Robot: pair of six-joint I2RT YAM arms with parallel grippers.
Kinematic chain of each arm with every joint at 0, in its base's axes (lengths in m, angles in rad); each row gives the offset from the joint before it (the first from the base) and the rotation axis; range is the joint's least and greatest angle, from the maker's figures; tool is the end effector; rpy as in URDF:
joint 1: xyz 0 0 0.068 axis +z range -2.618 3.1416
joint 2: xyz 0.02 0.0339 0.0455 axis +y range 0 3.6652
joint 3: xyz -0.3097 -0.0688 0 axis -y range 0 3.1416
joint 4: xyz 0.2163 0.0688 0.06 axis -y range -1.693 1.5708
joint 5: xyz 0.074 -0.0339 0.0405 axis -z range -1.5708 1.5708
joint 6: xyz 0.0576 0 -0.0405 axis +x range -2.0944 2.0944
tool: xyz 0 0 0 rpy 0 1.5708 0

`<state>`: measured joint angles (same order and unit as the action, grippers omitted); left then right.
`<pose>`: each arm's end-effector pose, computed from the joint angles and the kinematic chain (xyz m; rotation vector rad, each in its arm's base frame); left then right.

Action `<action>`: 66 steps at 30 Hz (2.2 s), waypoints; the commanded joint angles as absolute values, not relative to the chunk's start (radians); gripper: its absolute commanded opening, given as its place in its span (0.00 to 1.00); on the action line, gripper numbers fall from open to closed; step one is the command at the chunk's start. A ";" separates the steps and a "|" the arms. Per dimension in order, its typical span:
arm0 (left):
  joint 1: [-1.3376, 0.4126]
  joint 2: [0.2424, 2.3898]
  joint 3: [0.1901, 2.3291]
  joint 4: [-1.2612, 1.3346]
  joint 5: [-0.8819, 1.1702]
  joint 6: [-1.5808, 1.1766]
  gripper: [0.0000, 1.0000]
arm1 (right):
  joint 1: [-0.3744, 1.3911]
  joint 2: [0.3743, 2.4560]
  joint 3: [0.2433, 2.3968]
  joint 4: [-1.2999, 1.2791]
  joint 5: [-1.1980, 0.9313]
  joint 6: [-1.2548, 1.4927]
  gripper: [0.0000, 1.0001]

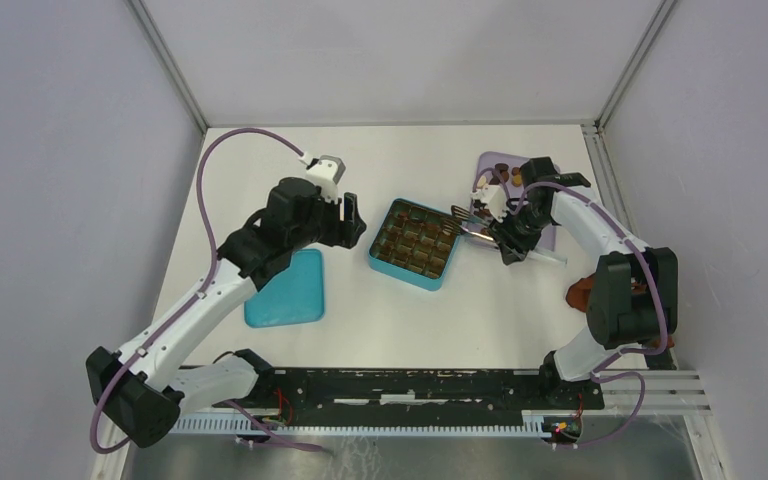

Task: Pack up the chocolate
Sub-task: Place the fake chocolate in the packing box, then pick up the fake chocolate from the plate.

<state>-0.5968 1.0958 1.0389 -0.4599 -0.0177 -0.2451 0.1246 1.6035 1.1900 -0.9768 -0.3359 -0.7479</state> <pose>0.1760 -0.1184 0.3715 0.3611 2.0945 -0.4882 0.2709 0.0531 0.2648 -1.2412 2.5591 0.3800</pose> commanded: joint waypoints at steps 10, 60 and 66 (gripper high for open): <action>-0.406 1.033 1.036 -0.254 0.360 -0.347 1.00 | 0.007 1.557 1.391 -0.975 -0.572 -0.652 0.45; -0.209 1.083 0.870 -0.344 0.248 -0.106 0.92 | -0.044 1.773 1.339 -0.838 -0.283 -0.556 0.41; -0.209 1.084 0.871 -0.344 0.259 -0.107 0.91 | -0.035 1.795 1.357 -0.840 -0.280 -0.552 0.41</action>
<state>-0.2096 1.0969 0.8734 -0.3649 0.2382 -0.1551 -0.0452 1.7771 1.3006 -0.8593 -0.2935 -0.5686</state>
